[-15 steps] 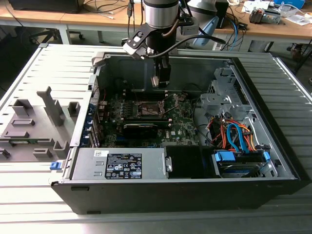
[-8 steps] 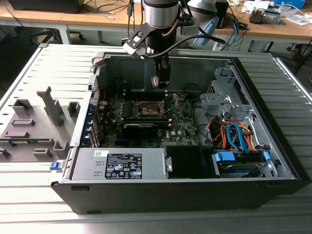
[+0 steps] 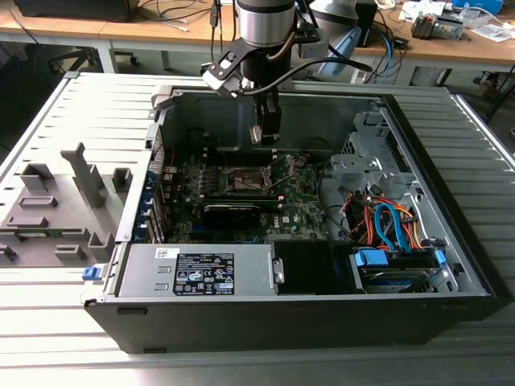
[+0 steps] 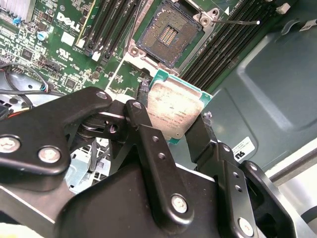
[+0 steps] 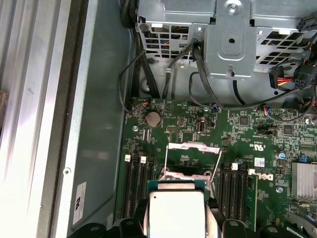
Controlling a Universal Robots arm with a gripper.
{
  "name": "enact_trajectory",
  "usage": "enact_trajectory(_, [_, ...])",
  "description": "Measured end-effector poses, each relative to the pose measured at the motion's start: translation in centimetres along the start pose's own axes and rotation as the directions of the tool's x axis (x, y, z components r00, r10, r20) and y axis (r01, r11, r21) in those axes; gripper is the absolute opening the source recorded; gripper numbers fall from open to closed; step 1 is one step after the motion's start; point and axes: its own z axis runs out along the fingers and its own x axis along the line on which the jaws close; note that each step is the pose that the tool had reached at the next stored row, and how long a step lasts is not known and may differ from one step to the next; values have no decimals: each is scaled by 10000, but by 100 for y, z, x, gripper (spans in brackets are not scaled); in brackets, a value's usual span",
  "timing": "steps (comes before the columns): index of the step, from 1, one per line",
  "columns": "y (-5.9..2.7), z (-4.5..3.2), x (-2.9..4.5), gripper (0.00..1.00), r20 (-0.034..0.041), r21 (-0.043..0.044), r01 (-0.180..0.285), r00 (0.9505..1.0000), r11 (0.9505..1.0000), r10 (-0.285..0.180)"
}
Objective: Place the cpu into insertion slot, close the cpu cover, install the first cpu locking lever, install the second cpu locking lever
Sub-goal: 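Place the cpu into insertion slot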
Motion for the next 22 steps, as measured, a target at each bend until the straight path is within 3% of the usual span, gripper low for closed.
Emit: enact_trajectory(22, [0, 0, 0, 54, 20, -4, -221, 9998, 9998, 221])
